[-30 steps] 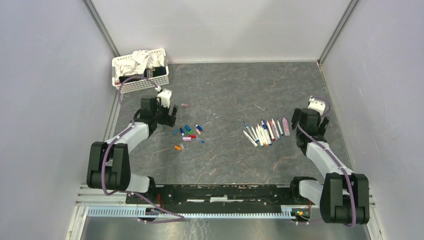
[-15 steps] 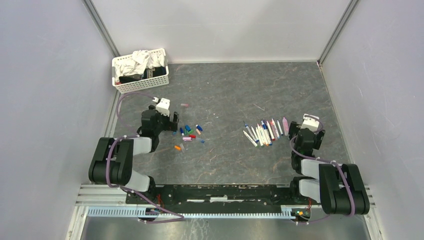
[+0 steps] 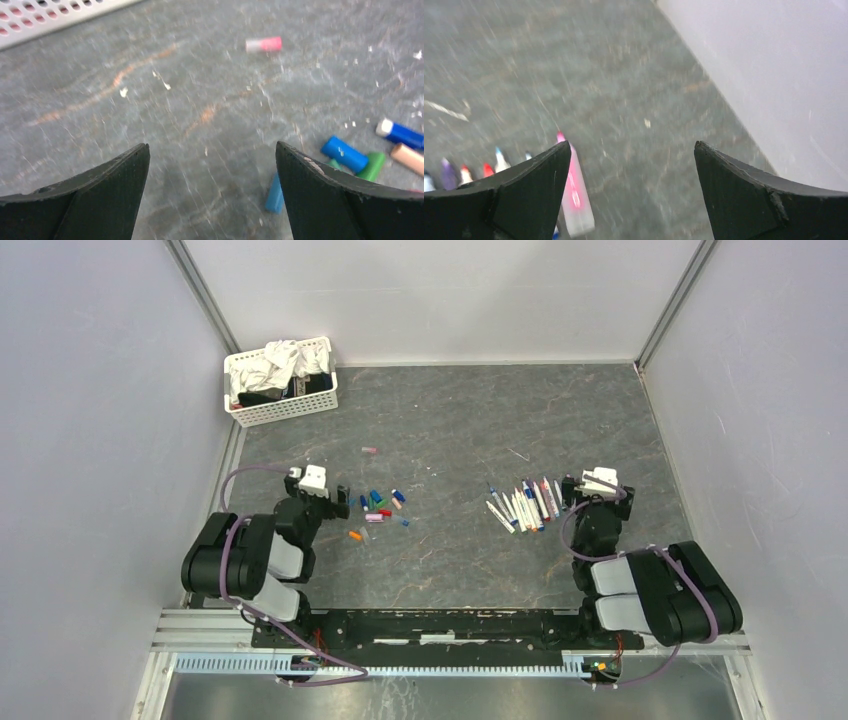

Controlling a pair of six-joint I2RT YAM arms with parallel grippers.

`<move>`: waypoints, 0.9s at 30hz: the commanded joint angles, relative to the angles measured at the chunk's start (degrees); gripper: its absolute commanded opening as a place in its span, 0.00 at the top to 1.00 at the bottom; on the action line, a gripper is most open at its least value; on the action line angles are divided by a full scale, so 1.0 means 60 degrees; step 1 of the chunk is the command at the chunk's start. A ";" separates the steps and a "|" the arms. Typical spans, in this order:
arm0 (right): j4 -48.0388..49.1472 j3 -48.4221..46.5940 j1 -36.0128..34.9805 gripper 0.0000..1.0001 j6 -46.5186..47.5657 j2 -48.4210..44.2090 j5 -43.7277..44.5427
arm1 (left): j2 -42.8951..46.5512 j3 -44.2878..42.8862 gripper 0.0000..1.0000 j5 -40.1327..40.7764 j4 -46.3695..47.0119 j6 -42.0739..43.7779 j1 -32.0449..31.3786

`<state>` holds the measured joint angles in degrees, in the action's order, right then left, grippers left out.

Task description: Open the pen caps

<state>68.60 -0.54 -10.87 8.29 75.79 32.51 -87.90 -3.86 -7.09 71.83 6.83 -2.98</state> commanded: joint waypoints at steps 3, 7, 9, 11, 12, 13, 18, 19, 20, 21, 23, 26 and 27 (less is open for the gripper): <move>0.6315 0.2682 -0.0476 0.02 0.1355 0.1127 -0.0747 | 0.0083 -0.0746 0.00 0.0523 0.0872 -0.0517 0.0029; 0.2118 0.1105 0.0945 0.02 -0.0196 0.0319 -0.1758 | 0.0022 -0.1584 0.00 0.0744 -0.0635 -0.0781 0.0158; 0.2096 0.1065 0.0943 0.02 -0.0094 0.0326 -0.1700 | -0.0018 -0.1529 0.00 0.0670 -0.0430 -0.0872 0.0253; 0.2109 0.1094 0.0940 0.02 -0.0088 0.0318 -0.1698 | 0.0085 -0.1505 0.00 0.0672 -0.0524 -0.0893 0.0276; 0.2128 0.1108 0.0948 0.02 -0.0073 0.0318 -0.1712 | 0.0048 -0.1521 0.00 0.0683 -0.0507 -0.0917 0.0277; 0.2172 0.1115 0.0942 0.02 -0.0079 0.0318 -0.1723 | 0.0029 -0.1524 0.00 0.0697 -0.0461 -0.0932 0.0277; 0.2177 0.1119 0.0947 0.02 -0.0079 0.0322 -0.1729 | 0.0045 -0.1526 0.00 0.0702 -0.0511 -0.0933 0.0279; 0.2175 0.1115 0.0934 0.02 -0.0079 0.0317 -0.1726 | 0.0052 -0.1525 0.00 0.0703 -0.0496 -0.0933 0.0278; 0.2175 0.1115 0.0936 0.02 -0.0079 0.0314 -0.1727 | 0.0059 -0.1525 0.00 0.0699 -0.0502 -0.0933 0.0278; 0.2175 0.1116 0.0927 0.02 -0.0079 0.0314 -0.1727 | 0.0063 -0.1522 0.00 0.0707 -0.0502 -0.0935 0.0278; 0.2175 0.1115 0.0932 0.02 -0.0079 0.0305 -0.1724 | 0.0041 -0.1538 0.00 0.0699 -0.0517 -0.0933 0.0278; 0.2175 0.1115 0.0940 0.02 -0.0079 0.0308 -0.1735 | 0.0037 -0.1552 0.00 0.0699 -0.0538 -0.0936 0.0278; 0.2175 0.1116 0.0937 0.02 -0.0079 0.0307 -0.1726 | 0.0031 -0.1552 0.00 0.0701 -0.0547 -0.0939 0.0278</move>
<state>79.99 -0.51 -5.45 8.80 78.32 22.87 -87.92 -12.34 -4.32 67.33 3.62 -1.56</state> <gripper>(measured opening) 0.979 0.996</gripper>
